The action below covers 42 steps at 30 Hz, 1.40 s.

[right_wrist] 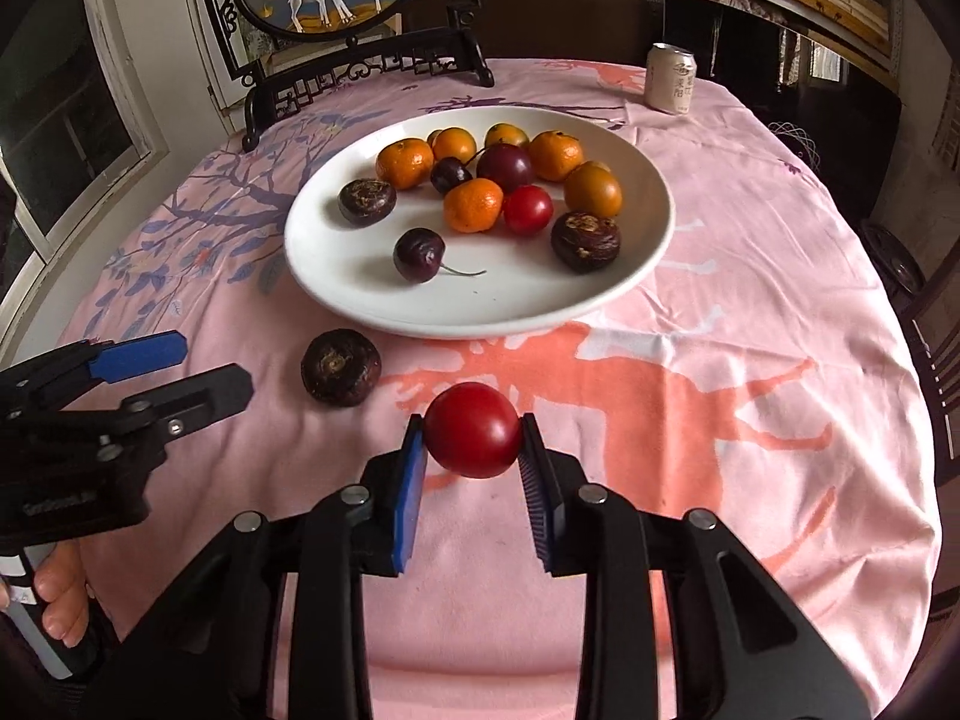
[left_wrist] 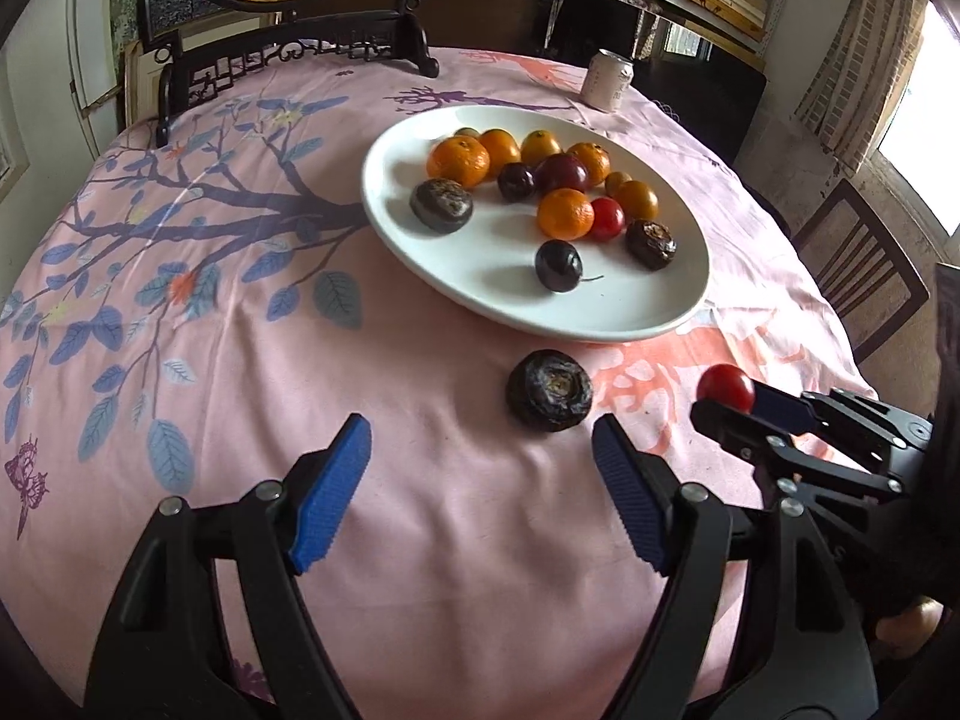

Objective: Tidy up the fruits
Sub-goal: 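Grasp a dark brown fruit with the left tool while the right tool grasps a red tomato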

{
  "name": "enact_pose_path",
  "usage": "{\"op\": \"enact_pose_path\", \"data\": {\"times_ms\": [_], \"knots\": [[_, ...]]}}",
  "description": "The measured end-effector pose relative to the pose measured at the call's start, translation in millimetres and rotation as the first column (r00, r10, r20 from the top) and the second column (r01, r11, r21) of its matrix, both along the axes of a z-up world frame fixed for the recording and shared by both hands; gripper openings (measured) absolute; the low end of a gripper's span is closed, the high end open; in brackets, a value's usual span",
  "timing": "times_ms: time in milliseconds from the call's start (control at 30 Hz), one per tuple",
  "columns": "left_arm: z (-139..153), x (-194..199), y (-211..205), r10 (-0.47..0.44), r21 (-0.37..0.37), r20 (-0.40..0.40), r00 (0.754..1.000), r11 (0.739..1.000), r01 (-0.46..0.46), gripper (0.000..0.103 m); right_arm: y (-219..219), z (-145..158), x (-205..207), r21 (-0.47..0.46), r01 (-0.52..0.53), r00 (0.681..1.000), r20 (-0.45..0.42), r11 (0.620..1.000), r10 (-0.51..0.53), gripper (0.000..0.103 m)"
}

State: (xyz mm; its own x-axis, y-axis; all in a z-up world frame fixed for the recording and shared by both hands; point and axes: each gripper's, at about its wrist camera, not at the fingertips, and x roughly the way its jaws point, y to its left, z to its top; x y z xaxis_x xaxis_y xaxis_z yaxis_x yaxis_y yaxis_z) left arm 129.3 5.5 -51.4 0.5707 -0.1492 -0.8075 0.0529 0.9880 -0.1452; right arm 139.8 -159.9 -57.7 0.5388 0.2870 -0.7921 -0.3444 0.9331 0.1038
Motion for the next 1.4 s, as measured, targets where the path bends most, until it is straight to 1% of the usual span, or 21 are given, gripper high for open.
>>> {"op": "enact_pose_path", "data": {"times_ms": [233,400,467,533,567,700,933,1133,1200,1300,1367,1400], "knots": [[-23,25,-43,-0.024,0.098,-0.049,0.999,0.995,0.029,0.078,-41,-2,-17,0.059,0.063,0.998,-0.011,0.996,-0.063,0.031],[-38,36,-50,0.011,0.149,-0.075,0.997,0.989,0.0,0.077,-54,0,-19,0.083,0.079,0.997,-0.008,0.993,-0.078,0.031],[-38,36,-52,0.016,0.165,-0.052,0.999,0.986,-0.007,0.071,-56,1,-19,0.092,0.081,0.997,-0.007,0.993,-0.08,0.031],[-35,35,-53,0.012,0.164,-0.036,0.999,0.986,-0.006,0.045,-57,1,-19,0.1,0.08,0.997,-0.009,0.992,-0.079,0.031],[-34,35,-52,0.01,0.156,-0.038,0.999,0.988,-0.004,0.041,-57,1,-19,0.103,0.079,0.997,-0.011,0.991,-0.079,0.031],[-30,28,-40,0.025,0.093,-0.041,0.999,0.995,-0.021,0.041,-54,5,-21,0.113,0.072,0.997,-0.01,0.991,-0.072,0.031],[-10,2,-13,0.046,0.035,-0.022,0.999,0.998,-0.045,0.041,-41,9,-20,0.108,0.048,0.999,-0.002,0.993,-0.048,0.031],[13,-10,0,0.043,-0.003,0.019,0.999,0.999,-0.043,0.041,-26,12,-17,0.098,0.017,1.0,0.001,0.995,-0.017,0.031],[21,-6,2,0.035,-0.004,0.033,0.999,0.999,-0.035,0.041,-23,15,-13,0.097,0.006,1.0,-0.002,0.995,-0.006,0.031],[37,11,5,0.032,0.009,0.056,0.998,0.999,-0.033,0.041,-18,23,0,0.085,-0.013,1.0,0.016,0.996,0.011,0.031],[46,30,5,0.038,0.034,0.073,0.997,0.999,-0.041,0.041,-13,29,14,0.078,-0.032,0.999,0.027,0.996,0.03,0.031],[49,44,5,0.037,0.025,0.064,0.997,0.999,-0.038,0.041,-10,31,23,0.078,-0.04,0.999,0.029,0.996,0.038,0.031]]}}
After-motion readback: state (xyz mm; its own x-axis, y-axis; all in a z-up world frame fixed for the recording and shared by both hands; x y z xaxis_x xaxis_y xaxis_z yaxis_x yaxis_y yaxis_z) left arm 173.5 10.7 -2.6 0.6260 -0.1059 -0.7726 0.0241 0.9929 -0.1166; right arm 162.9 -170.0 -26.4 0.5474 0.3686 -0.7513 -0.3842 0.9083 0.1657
